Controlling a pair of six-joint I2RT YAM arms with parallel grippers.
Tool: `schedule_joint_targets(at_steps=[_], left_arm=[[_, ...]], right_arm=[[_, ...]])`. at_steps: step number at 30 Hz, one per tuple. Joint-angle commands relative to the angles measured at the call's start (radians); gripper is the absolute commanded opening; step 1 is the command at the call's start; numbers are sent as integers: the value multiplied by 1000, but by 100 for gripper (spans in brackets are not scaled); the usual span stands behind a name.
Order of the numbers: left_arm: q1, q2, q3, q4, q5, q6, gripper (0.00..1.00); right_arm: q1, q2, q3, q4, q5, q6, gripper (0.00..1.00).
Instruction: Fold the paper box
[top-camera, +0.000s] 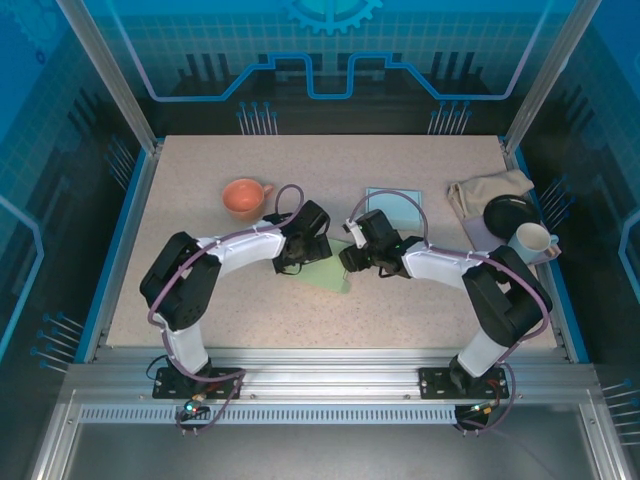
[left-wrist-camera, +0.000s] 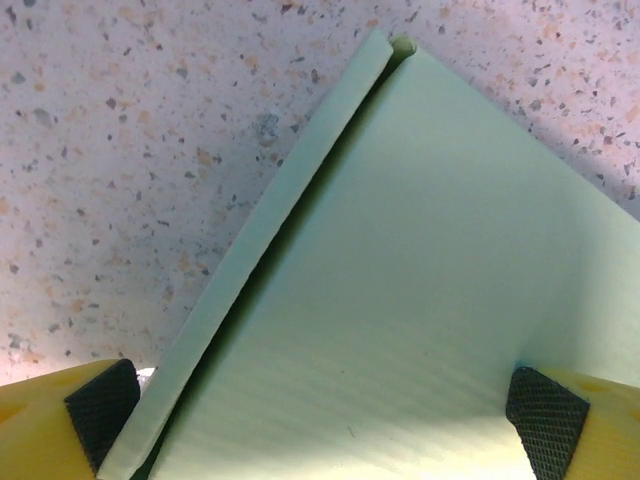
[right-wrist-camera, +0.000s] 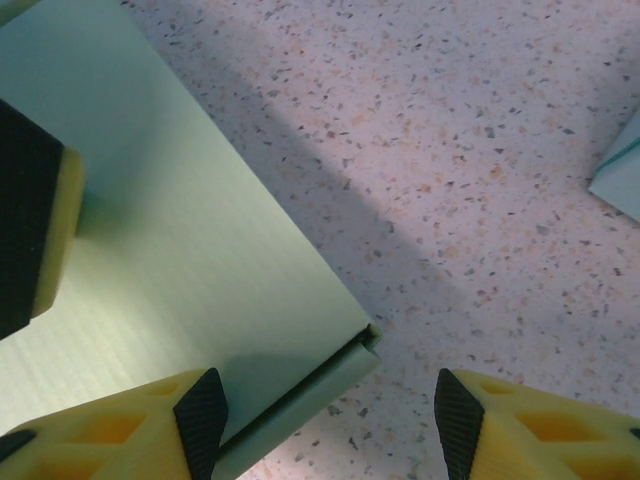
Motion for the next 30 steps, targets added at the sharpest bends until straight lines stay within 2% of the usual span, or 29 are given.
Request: schedule_joint_targets(at_steps=[1, 6, 17, 30], left_arm=[[-7, 33, 14, -88, 8, -120, 99], [-5, 38, 56, -183, -5, -155, 99], [-1, -24, 0, -144, 26, -133, 99], [-2, -73, -86, -60, 135, -257, 99]], right_arm=[[-1, 37, -11, -66, -17, 1, 61], [-3, 37, -20, -58, -19, 4, 61], [-5, 23, -30, -57, -24, 5, 61], [-7, 31, -32, -57, -25, 12, 61]])
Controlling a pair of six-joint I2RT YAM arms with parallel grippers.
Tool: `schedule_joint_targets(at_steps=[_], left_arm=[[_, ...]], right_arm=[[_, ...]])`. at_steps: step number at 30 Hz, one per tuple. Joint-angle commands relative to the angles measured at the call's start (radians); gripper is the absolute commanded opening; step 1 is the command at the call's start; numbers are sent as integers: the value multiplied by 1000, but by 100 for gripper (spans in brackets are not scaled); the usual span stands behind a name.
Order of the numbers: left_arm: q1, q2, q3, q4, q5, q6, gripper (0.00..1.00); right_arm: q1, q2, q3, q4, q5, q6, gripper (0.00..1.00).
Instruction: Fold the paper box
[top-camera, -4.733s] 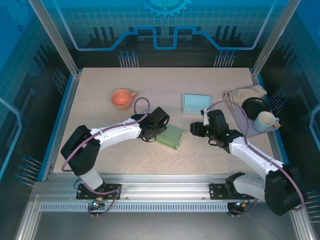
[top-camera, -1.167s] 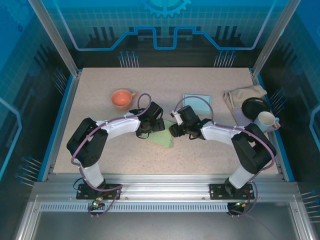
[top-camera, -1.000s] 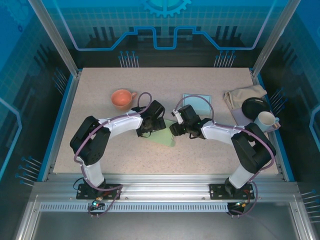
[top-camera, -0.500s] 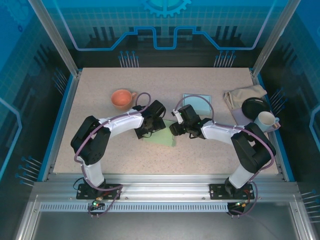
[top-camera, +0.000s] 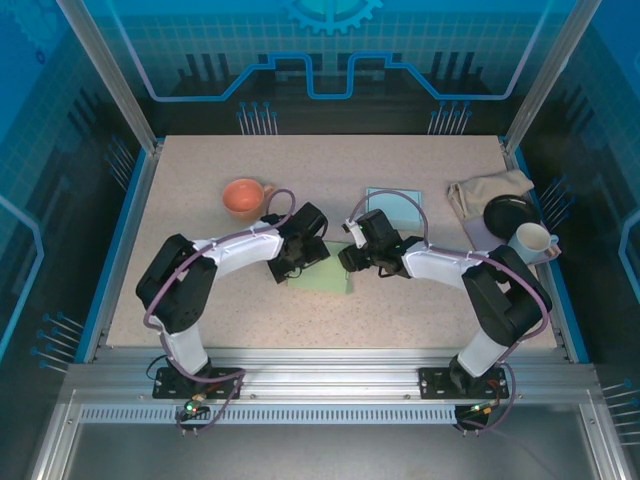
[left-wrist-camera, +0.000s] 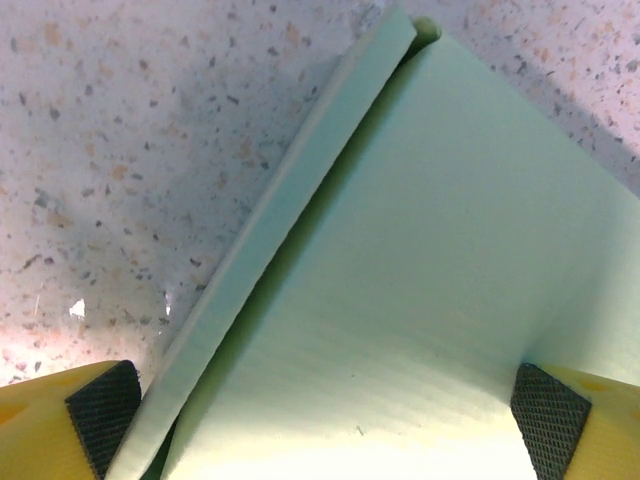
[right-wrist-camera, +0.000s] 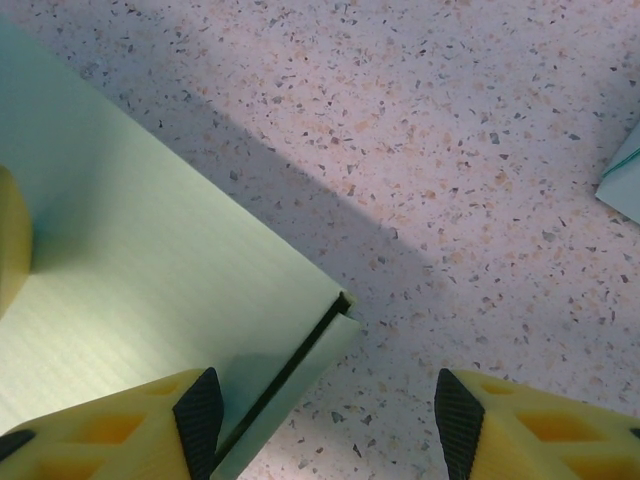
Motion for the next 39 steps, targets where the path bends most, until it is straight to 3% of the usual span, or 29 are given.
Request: schedule_joint_targets(at_steps=[1, 12, 20, 32, 39], left_arm=[[0, -31, -51, -2, 57, -58, 99], [1, -29, -102, 37, 93, -171, 89], [0, -11, -99, 3, 76, -217, 87], [1, 8, -100, -12, 25, -216, 85], [0, 15, -94, -16, 24, -219, 85]], right_arm=[[-5, 30, -28, -68, -12, 11, 61], [-5, 39, -27, -66, -16, 20, 61], [-6, 29, -22, -80, -20, 37, 61], [0, -203, -104, -101, -72, 168, 64], [53, -329, -233, -41, -92, 283, 63]])
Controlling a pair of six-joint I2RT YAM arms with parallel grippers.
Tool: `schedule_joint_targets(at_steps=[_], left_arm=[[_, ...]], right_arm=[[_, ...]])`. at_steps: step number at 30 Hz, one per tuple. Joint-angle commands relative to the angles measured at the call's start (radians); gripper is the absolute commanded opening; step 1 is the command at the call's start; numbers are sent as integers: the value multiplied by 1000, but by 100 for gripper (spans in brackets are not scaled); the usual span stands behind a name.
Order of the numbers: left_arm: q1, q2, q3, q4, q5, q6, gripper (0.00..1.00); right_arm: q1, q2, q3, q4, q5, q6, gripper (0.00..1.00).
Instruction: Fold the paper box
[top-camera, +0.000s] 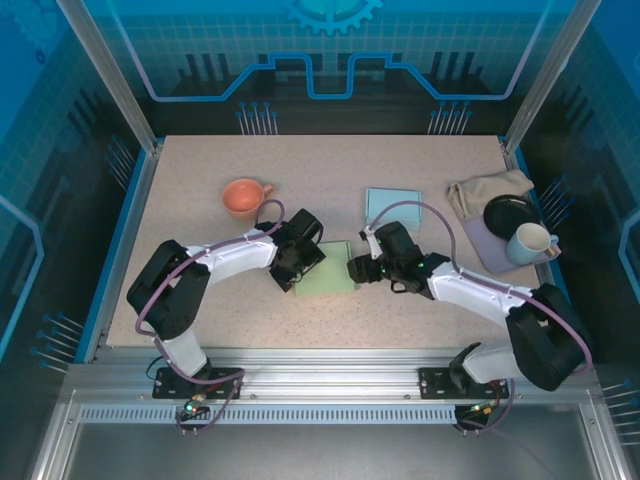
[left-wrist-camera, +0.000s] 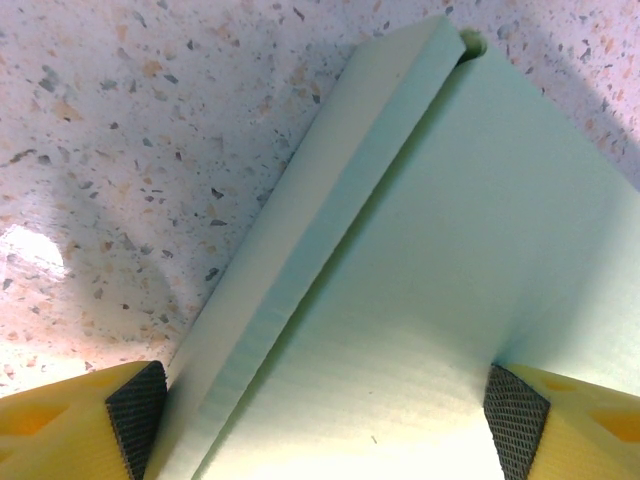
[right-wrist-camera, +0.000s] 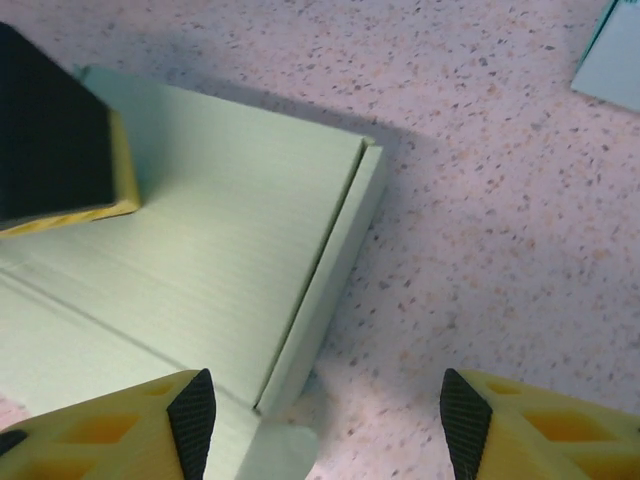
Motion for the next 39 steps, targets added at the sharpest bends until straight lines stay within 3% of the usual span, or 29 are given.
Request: schedule_joint_targets(at_steps=[1, 16, 26, 39], left_arm=[[1, 52, -23, -75, -30, -27, 85], [-2, 50, -15, -97, -49, -47, 84], [-3, 58, -4, -108, -55, -47, 84], [-4, 61, 1, -108, -55, -42, 84]], right_arm=[[41, -28, -69, 37, -35, 92, 63], [105, 52, -135, 235, -112, 242, 52], [118, 53, -125, 223, -129, 252, 43], [121, 62, -147, 239, -79, 229, 42]])
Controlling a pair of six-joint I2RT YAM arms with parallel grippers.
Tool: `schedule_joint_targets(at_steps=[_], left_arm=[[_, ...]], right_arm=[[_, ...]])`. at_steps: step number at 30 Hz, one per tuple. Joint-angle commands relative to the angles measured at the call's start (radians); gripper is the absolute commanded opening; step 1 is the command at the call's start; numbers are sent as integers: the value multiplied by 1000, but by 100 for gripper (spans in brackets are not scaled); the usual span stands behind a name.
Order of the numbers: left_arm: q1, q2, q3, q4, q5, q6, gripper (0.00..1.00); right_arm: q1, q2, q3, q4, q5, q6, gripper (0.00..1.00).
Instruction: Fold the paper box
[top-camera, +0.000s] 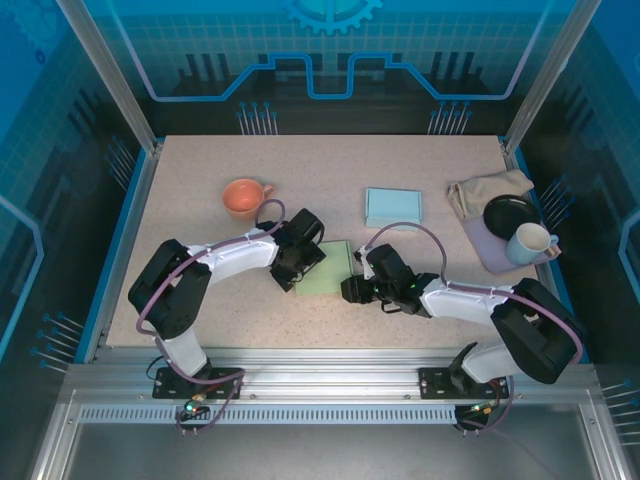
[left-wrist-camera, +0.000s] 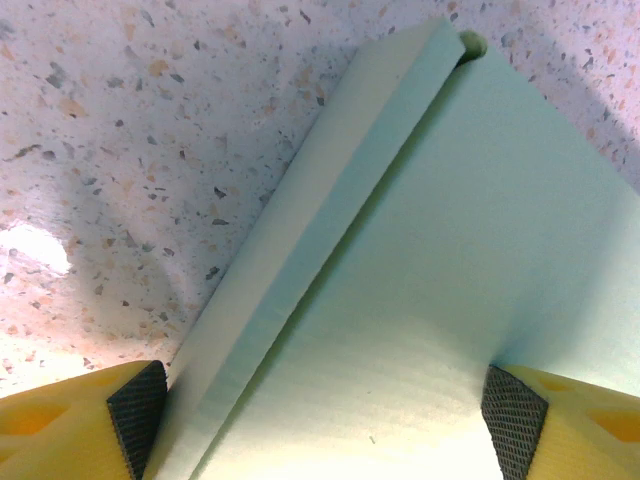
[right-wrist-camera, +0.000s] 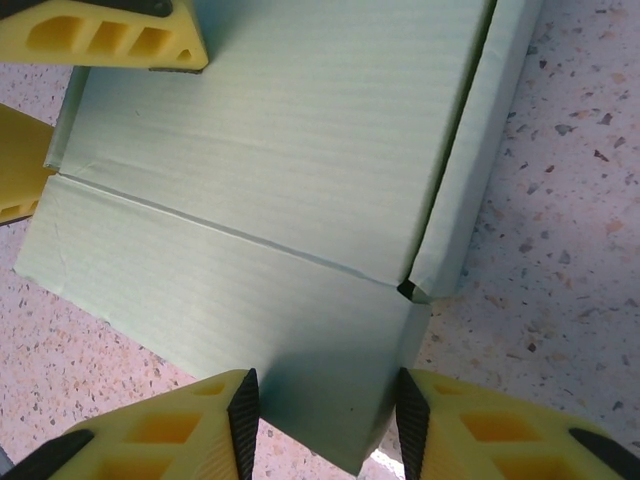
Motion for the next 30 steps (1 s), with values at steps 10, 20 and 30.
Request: schedule_joint_targets(at_steps=[10, 20, 30], left_arm=[[-1, 57, -9, -99, -46, -13, 84], [0, 55, -11, -98, -46, -13, 84], [0, 59, -16, -95, -44, -10, 84]], right_arm=[[21, 2, -11, 27, 41, -27, 41], [24, 25, -33, 81, 44, -29, 41], [58, 76, -76, 226, 93, -100, 41]])
